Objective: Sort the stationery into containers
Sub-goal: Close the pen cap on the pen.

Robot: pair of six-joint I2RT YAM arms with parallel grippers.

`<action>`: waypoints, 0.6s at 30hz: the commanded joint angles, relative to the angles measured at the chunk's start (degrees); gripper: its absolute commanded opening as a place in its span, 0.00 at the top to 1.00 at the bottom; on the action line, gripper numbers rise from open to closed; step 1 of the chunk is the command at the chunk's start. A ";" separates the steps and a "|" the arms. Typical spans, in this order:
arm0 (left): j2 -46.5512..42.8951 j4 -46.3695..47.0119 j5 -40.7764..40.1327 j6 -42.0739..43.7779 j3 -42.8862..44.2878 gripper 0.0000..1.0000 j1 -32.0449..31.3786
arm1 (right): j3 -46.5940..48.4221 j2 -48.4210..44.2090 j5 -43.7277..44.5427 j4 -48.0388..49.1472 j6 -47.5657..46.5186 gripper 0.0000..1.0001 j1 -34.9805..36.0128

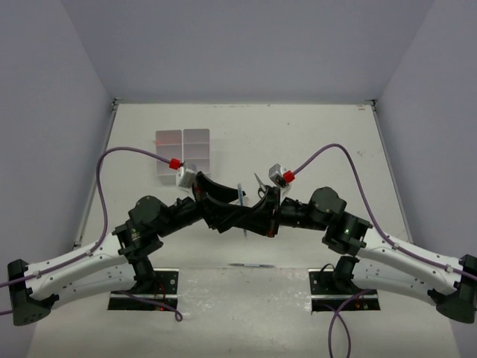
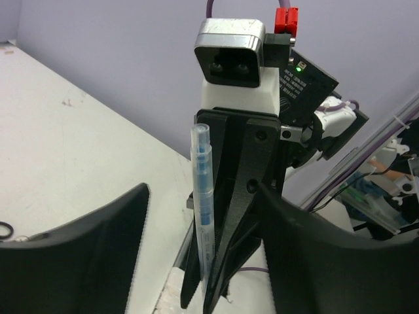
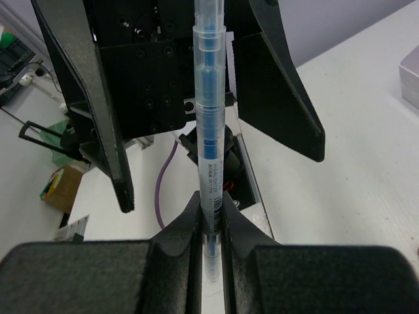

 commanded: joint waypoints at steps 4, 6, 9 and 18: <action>-0.63 -4.51 -4.61 4.30 3.91 0.15 -0.39 | -1.32 -2.18 4.11 0.30 -0.02 1.00 -0.11; -0.69 -5.13 -4.75 4.91 4.71 0.14 -0.39 | -1.39 -1.56 3.99 0.11 0.04 1.00 -0.05; -1.21 -6.52 -7.50 5.31 5.84 0.14 -0.39 | -1.32 -0.64 2.71 0.21 -0.17 1.00 -0.04; 0.13 -9.99 -12.30 5.05 9.39 0.22 -0.39 | -0.51 1.33 0.89 -0.33 -0.66 1.00 -0.09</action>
